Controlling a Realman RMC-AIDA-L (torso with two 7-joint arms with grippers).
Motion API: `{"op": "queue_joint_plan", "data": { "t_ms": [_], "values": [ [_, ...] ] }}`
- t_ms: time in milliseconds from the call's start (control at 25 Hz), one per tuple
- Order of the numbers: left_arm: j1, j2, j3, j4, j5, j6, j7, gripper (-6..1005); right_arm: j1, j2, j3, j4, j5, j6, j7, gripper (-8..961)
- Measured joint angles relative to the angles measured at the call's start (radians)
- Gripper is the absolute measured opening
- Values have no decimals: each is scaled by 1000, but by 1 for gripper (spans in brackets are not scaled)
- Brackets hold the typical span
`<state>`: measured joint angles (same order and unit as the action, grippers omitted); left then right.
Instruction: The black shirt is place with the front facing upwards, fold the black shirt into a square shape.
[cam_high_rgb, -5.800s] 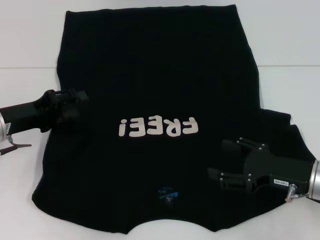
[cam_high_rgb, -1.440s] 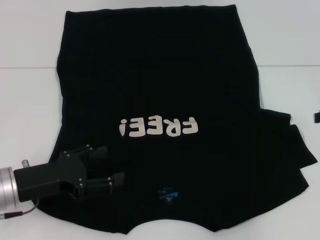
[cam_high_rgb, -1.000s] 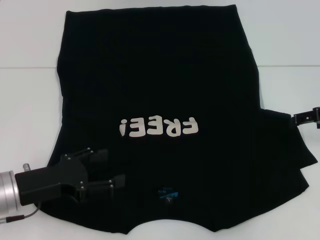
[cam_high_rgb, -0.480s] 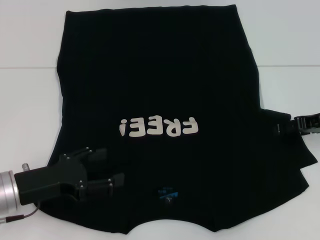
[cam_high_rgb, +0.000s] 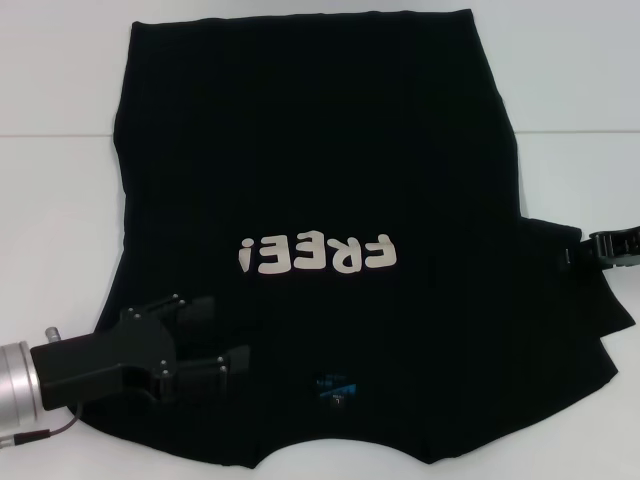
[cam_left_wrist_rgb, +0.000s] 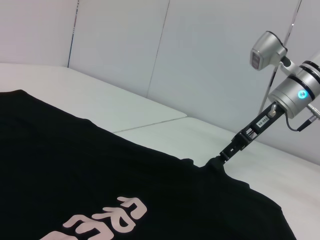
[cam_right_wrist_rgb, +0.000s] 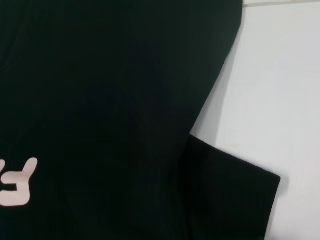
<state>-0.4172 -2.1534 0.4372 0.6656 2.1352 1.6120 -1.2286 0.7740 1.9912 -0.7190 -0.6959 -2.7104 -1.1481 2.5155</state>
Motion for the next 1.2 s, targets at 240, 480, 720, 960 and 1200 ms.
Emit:
{"op": "queue_joint_plan", "data": {
  "t_ms": [240, 480, 720, 960, 1200],
  "values": [
    [0, 0, 0, -1, 0, 0, 0, 903, 2, -1, -1, 8, -4, 11, 0, 525],
    [-2, 0, 0, -1, -1, 0, 0, 903, 6, 1, -1, 9, -5, 12, 1, 321],
    [0, 0, 0, -3, -6, 0, 0, 903, 7, 1, -3, 9, -5, 12, 1, 208],
    [0, 0, 0, -6, -6, -6, 0, 903, 4, -4, -1, 8, -2, 13, 2, 15],
    [2, 0, 1, -9, -6, -9, 0, 903, -16, -26, 44, -4, 3, 8, 0, 17]
  ]
}}
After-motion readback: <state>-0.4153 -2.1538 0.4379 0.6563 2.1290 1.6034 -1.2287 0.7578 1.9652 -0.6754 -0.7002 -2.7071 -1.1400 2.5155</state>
